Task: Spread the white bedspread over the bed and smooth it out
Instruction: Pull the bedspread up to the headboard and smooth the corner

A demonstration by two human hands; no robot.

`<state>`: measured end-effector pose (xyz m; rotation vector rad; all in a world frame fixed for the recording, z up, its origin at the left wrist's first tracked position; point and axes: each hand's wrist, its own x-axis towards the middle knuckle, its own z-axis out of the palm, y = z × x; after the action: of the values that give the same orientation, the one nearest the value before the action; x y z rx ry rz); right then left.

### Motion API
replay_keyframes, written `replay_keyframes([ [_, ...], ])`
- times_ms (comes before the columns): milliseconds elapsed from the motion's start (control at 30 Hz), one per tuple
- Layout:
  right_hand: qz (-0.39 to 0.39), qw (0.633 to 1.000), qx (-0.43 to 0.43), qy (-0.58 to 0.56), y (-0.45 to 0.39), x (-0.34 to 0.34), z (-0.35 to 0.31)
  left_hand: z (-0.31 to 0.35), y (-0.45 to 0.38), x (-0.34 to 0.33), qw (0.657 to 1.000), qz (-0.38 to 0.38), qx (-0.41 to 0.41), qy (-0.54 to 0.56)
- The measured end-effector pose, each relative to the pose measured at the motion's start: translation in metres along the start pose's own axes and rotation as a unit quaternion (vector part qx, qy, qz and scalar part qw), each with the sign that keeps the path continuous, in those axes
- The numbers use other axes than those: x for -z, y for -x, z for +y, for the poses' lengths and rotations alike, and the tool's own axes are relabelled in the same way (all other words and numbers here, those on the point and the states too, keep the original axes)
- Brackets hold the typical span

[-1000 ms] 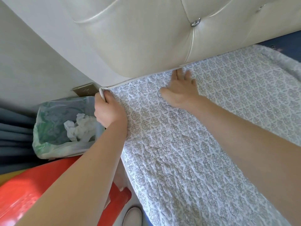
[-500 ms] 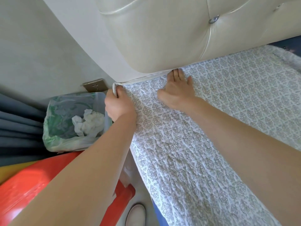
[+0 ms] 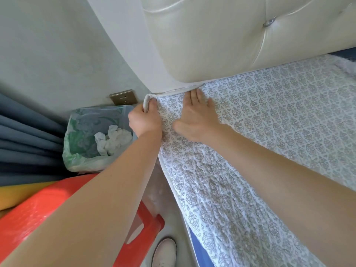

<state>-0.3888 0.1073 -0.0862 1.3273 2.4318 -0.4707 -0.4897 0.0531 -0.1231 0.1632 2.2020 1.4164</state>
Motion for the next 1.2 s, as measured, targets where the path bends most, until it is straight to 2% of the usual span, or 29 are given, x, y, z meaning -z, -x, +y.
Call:
replay_keyframes([
  [233,0.002,1.000,-0.002,0.017,-0.009,0.006,-0.006,-0.005,0.007,0.005,0.999,-0.015,-0.028,0.008],
  [367,-0.001,0.999,0.044,0.012,0.000,-0.004,-0.015,-0.001,-0.002,0.011,0.998,-0.049,-0.023,0.026],
  [500,0.011,0.999,0.031,0.027,-0.009,-0.006,-0.021,0.000,-0.012,0.012,0.995,-0.083,-0.039,0.043],
  [567,0.011,0.999,0.031,0.029,-0.008,-0.006,-0.024,-0.002,-0.011,0.011,0.993,-0.088,-0.015,0.072],
  [667,-0.001,0.997,0.067,0.026,0.000,-0.010,-0.031,0.000,-0.008,0.012,0.989,-0.077,0.064,0.112],
  [733,-0.001,0.997,0.073,0.029,0.000,-0.010,-0.037,0.004,-0.012,0.009,0.990,-0.061,0.084,0.092],
  [867,0.012,0.997,0.068,0.038,-0.008,-0.013,-0.043,0.006,-0.029,0.004,0.997,-0.043,0.059,0.031],
  [1067,0.018,0.989,0.131,0.069,0.014,-0.026,-0.054,-0.010,-0.035,0.012,0.997,-0.071,0.013,-0.014],
  [1200,0.025,0.982,0.174,0.064,0.018,-0.026,-0.044,-0.012,-0.037,0.018,0.995,-0.093,0.011,-0.033],
])
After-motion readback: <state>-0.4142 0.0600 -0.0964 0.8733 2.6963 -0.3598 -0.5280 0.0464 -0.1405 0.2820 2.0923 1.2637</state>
